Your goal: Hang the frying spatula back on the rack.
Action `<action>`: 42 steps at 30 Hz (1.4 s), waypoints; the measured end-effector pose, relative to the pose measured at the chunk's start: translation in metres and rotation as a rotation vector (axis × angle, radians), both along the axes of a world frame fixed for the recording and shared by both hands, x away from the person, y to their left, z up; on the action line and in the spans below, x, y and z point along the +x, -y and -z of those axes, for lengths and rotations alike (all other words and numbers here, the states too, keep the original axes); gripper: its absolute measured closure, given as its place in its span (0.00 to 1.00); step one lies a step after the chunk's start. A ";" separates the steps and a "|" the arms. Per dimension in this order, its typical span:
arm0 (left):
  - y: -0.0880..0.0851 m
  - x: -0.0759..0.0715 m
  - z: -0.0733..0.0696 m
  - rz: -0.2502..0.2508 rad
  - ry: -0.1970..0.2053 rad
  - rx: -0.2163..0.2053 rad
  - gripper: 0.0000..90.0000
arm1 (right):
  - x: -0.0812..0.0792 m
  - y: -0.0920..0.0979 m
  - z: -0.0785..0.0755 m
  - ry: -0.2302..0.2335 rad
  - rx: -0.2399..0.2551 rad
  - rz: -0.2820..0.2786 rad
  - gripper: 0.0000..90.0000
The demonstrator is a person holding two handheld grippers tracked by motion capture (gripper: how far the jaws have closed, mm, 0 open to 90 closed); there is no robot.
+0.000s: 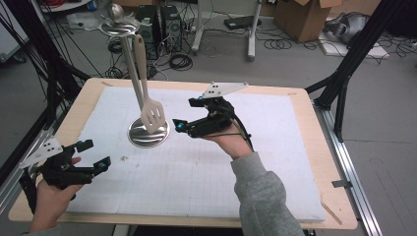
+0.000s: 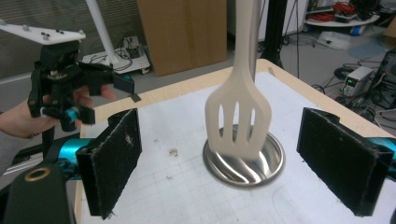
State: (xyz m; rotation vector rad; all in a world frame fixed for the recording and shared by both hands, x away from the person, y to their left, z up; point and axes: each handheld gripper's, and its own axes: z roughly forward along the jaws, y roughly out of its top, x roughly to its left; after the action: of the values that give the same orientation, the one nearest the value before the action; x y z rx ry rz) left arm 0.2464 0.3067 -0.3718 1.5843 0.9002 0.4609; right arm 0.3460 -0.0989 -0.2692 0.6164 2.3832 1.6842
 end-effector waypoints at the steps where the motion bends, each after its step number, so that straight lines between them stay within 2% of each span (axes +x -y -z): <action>1: -0.002 0.001 0.001 -0.004 -0.004 -0.010 0.03 | 0.000 0.003 0.001 0.001 0.001 0.006 0.14; 5: -0.008 0.005 0.002 -0.011 0.000 -0.037 0.03 | -0.003 0.013 0.008 -0.006 0.000 0.025 0.14; 7: -0.006 0.007 0.002 -0.013 0.016 -0.053 0.03 | -0.005 0.018 0.011 -0.008 -0.002 0.036 0.14; 10: -0.001 0.010 0.003 -0.014 0.038 -0.043 0.03 | -0.009 0.026 0.015 -0.007 -0.005 0.057 0.14; 14: 0.006 0.014 0.004 0.006 0.042 -0.037 0.03 | -0.016 0.039 0.017 0.024 -0.011 0.086 0.14; 21: 0.011 0.016 -0.002 0.026 0.056 -0.042 0.03 | -0.031 0.061 0.023 0.080 0.006 0.098 0.15; 27: 0.013 0.017 -0.001 0.029 0.048 -0.034 0.03 | -0.038 0.079 0.034 0.078 0.034 0.125 0.15; 36: 0.012 0.018 -0.001 0.029 0.045 -0.033 0.03 | -0.048 0.103 0.051 0.088 0.047 0.166 0.15; 42: 0.012 0.018 0.001 0.025 0.041 -0.032 0.03 | -0.057 0.116 0.056 0.098 0.058 0.166 0.15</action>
State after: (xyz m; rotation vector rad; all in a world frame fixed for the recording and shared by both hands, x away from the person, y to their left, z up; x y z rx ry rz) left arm 0.2647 0.2949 -0.3724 1.5498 0.8515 0.4577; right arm 0.2887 -0.2151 -0.3248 0.7029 2.1593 1.6766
